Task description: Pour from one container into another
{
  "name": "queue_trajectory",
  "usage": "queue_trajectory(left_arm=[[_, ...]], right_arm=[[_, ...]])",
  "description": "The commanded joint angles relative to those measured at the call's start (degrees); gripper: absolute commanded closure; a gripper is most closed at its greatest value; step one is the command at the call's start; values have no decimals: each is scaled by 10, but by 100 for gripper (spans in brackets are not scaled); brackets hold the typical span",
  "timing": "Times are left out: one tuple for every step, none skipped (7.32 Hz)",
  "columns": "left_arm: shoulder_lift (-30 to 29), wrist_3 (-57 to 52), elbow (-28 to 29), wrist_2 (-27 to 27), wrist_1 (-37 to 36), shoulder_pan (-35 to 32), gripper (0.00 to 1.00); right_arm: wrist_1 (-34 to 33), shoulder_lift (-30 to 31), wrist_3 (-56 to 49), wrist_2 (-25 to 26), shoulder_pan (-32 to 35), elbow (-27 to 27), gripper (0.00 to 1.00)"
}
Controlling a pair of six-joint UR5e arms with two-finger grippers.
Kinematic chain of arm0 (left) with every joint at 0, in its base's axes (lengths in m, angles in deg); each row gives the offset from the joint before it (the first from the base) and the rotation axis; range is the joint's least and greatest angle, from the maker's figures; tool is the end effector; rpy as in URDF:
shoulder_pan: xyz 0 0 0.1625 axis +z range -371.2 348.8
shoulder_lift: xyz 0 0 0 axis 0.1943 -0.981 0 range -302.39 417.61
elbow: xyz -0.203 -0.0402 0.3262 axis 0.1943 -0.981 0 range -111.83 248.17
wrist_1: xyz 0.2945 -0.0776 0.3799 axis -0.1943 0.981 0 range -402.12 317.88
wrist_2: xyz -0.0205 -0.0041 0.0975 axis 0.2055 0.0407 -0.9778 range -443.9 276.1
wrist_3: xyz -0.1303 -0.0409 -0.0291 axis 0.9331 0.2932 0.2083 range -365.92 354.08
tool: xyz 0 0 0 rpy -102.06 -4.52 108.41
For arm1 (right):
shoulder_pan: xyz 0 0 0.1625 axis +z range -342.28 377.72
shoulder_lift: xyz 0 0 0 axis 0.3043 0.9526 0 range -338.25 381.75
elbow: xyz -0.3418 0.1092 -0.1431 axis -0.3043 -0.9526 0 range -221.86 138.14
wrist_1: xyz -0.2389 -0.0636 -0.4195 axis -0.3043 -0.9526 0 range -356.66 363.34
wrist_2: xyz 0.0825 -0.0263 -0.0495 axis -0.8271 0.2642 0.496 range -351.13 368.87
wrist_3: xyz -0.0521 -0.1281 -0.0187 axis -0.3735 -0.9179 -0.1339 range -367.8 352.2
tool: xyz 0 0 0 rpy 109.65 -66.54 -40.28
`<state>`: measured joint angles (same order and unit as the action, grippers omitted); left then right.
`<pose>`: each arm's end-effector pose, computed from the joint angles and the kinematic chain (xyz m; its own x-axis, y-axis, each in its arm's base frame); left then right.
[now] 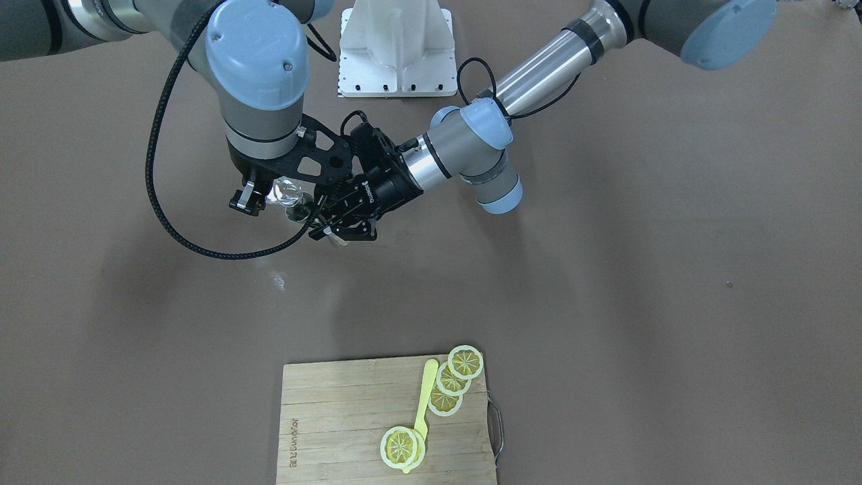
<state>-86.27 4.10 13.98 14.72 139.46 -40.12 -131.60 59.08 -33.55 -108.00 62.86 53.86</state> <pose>0.6929 -0.5112 0.1046 0.2979 0.9477 -0.1143 0.3517 0.0024 0.9361 -0.4289 -0.5306 0.0959 0.2048 -0.9333 0.2950 0.8604 0.3154 0.4003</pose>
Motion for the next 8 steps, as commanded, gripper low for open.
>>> queue_trajectory(left_arm=[[0, 0, -1, 1, 0, 0, 100], [0, 0, -3, 1, 0, 0, 100], [0, 0, -3, 1, 0, 0, 100], [0, 0, -3, 1, 0, 0, 100], [0, 0, -3, 1, 0, 0, 100], [1, 0, -3, 1, 0, 0, 100], [0, 0, -3, 1, 0, 0, 100], [0, 0, -3, 1, 0, 0, 100]], right_arm=[[-11, -5, -5, 2, -1, -4, 100], [-11, -6, -7, 2, -1, -3, 100], [-11, -5, -10, 2, -1, 1, 100], [-11, -3, -11, 2, 1, 6, 100], [-9, 1, -11, 2, 3, 20, 100], [-6, 25, -10, 2, 3, 48, 100], [-2, 40, -5, 2, 4, 68, 100], [12, 41, -4, 2, 5, 70, 100]])
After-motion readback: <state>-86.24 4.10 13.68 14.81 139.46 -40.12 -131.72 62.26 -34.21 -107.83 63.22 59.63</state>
